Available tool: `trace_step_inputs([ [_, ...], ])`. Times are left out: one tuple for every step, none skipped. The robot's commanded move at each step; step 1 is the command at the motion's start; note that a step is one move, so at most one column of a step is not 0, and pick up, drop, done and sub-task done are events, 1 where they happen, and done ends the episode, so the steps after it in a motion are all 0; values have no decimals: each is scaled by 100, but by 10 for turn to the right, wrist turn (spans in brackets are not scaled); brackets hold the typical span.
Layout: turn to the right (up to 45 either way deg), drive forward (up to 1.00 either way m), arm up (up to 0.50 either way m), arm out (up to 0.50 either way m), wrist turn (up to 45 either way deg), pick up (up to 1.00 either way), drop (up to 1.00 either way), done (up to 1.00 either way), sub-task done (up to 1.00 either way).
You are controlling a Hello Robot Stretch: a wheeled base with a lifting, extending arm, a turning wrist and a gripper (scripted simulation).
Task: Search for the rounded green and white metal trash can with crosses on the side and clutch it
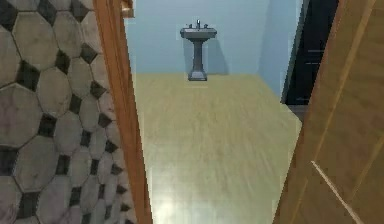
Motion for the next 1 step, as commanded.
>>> trace_step_inputs([
  [30, 0, 0, 0, 0, 0, 0, 0, 0],
])
